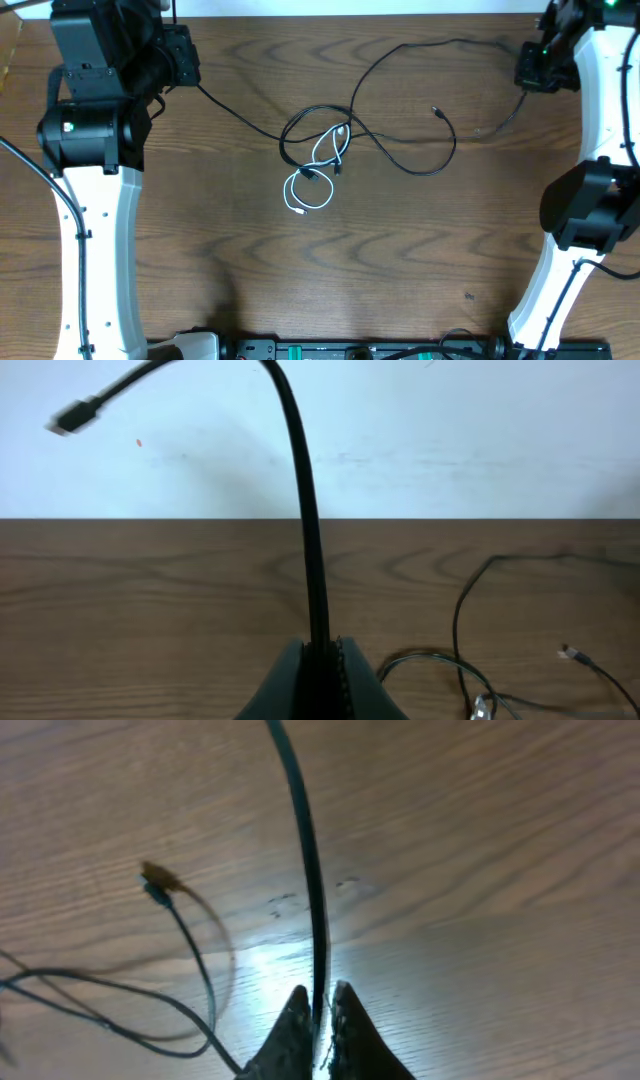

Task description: Untangle cables

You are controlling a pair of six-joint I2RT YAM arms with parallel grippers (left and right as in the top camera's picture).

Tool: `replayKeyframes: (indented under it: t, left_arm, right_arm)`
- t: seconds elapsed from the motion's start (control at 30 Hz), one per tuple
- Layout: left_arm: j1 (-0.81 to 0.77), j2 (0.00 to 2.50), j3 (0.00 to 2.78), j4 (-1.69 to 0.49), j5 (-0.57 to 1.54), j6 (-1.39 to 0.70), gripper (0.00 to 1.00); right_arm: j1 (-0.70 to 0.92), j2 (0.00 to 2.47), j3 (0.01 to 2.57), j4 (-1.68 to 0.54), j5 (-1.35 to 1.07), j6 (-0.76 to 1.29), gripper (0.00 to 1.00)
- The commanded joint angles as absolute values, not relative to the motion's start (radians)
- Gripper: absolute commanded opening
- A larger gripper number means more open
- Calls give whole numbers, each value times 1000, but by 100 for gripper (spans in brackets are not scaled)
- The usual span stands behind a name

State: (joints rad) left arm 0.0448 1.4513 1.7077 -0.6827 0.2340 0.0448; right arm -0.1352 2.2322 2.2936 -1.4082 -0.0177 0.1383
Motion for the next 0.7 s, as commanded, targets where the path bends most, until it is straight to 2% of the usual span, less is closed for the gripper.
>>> replayKeyframes:
  t: [0.0,0.03,0.1,0.13,0.27,0.47,0.67]
  left_arm:
    - [49,1432,1713,-672,281,28,8]
    - [49,1430,1713,-669,292,23,7]
    - [49,1429,1713,-656,336,1,8]
    - [49,1429,1713,-647,369,-6,8]
    - [49,1429,1713,-591,535,-14,7]
    - [49,1429,1713,-479,729,-71,7]
    - [49,1429,1713,-323,837,-156,7]
  right_arm:
    - [-168,2241,2289,-1406,-18,126,21]
    - [-173,2241,2289,-1407,-29,125,32]
    - [-181,2241,2289,-1409,-83,101,70]
    - [-183,2240,2290,-1409,-123,78,78]
    - [-182,2228,2296,-1407,-323,-15,84]
    - [-160,2173,2299,-1406,-618,-158,84]
    - [-112,2124,2299,-1407,-665,-181,88]
